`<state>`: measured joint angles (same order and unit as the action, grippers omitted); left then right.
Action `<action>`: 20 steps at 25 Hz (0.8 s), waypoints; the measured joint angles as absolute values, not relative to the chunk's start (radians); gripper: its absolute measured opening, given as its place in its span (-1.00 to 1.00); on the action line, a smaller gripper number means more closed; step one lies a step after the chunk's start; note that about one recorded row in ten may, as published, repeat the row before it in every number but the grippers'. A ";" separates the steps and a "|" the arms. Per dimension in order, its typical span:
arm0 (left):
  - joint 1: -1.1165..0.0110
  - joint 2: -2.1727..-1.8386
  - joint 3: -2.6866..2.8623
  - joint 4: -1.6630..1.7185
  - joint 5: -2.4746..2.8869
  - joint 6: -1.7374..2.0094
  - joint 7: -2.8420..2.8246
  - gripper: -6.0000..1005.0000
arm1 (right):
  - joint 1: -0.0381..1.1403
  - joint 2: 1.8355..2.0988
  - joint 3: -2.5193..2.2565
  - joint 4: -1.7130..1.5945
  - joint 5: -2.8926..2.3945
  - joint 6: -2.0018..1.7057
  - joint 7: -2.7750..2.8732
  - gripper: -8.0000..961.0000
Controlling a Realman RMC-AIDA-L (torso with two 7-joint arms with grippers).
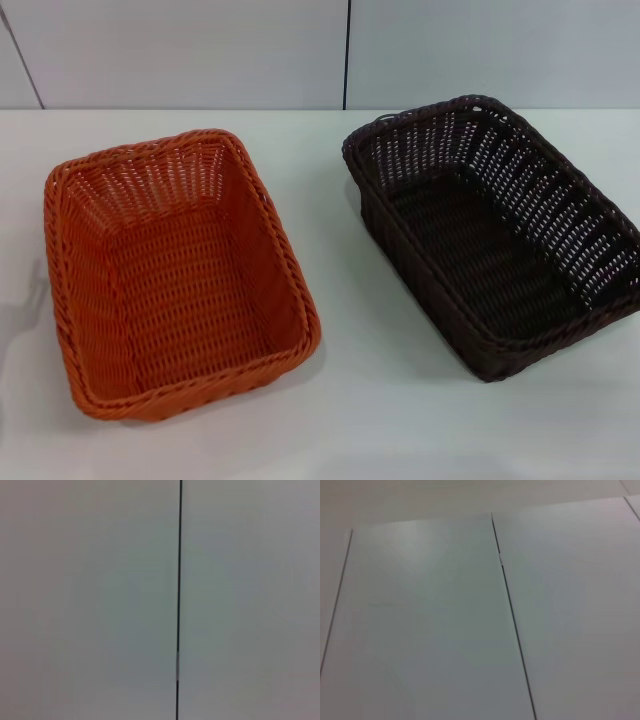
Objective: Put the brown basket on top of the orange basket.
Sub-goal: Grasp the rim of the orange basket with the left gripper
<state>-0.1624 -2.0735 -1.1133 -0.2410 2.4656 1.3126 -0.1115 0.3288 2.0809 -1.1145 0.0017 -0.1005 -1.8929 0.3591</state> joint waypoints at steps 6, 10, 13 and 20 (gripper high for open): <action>-0.196 -2.075 -1.114 -0.243 2.463 1.292 -0.110 0.56 | 0.323 2.080 -1.088 -0.005 -0.095 -1.895 0.359 0.70; -0.200 -2.076 -1.114 -0.250 2.463 1.279 -0.110 0.56 | 0.326 2.079 -1.087 -0.008 -0.095 -1.887 0.359 0.70; -0.202 -2.066 -1.088 -0.281 2.468 1.277 -0.133 0.56 | 0.329 2.078 -1.087 -0.010 -0.095 -1.879 0.359 0.70; -0.238 -2.013 -1.100 -0.348 2.470 1.176 -0.173 0.56 | 0.327 2.079 -1.097 -0.017 -0.101 -1.888 0.366 0.70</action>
